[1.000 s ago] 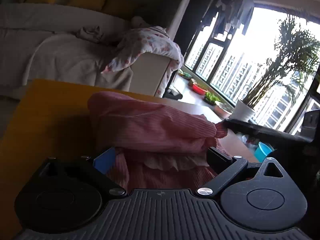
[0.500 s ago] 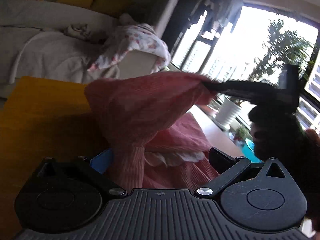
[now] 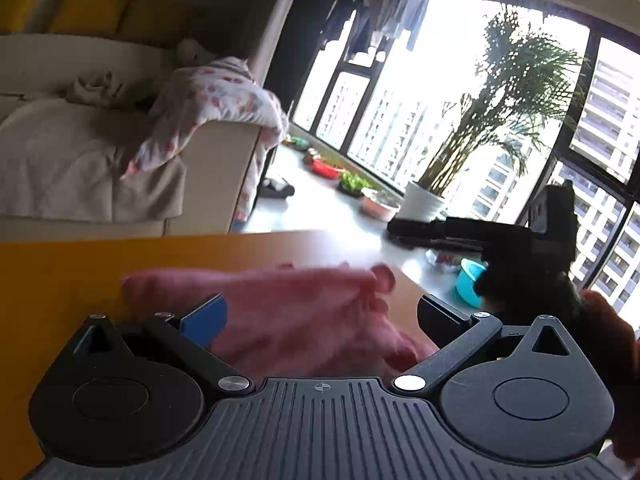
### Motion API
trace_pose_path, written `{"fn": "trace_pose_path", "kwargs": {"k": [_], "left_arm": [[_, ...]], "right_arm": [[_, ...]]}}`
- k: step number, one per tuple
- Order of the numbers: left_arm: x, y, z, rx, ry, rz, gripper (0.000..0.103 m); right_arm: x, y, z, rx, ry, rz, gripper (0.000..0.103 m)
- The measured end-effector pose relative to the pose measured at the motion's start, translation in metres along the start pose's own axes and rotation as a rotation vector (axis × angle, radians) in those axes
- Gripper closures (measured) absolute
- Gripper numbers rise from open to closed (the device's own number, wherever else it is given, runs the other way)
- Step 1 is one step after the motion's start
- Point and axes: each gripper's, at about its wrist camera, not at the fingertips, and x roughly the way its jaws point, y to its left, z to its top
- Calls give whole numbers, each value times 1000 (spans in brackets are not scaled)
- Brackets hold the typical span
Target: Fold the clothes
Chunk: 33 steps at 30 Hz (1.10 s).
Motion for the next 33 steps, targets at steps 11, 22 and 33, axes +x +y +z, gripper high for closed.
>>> {"fn": "trace_pose_path", "kwargs": {"k": [11, 22, 33], "left_arm": [[61, 49, -12, -203, 139, -17, 0], [13, 5, -13, -199, 92, 59, 0], [-19, -72, -100, -270, 133, -58, 0]], "right_arm": [[28, 36, -42, -320, 90, -139, 79], [-44, 27, -33, -215, 95, -57, 51], [-203, -2, -136, -124, 55, -206, 45]]}}
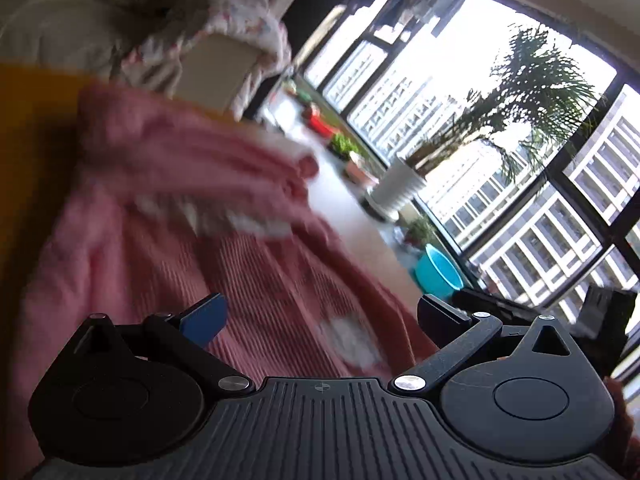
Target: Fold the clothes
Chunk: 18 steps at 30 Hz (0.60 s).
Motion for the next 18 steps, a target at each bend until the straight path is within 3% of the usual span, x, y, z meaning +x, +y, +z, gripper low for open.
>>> {"fn": "trace_pose_path", "kwargs": {"k": [3, 8, 9, 10, 11, 14, 18], "left_arm": [[9, 3, -15, -34, 35, 24, 0], [1, 10, -26, -86, 1, 8, 0], [-1, 12, -26, -95, -2, 1, 0], [-1, 14, -27, -104, -6, -9, 0], [-1, 14, -27, -114, -10, -16, 0], [-1, 16, -27, -129, -9, -21, 0], [-1, 16, -28, -122, -10, -25, 0]], "right_arm": [[2, -8, -27, 82, 9, -19, 44], [23, -17, -47, 193, -19, -4, 45], [25, -15, -47, 203, -20, 21, 56], [28, -9, -46, 196, -10, 46, 86], [31, -4, -45, 188, 1, 71, 100], [18, 50, -37, -137, -46, -8, 99], [16, 106, -36, -474, 66, 88, 99]]}}
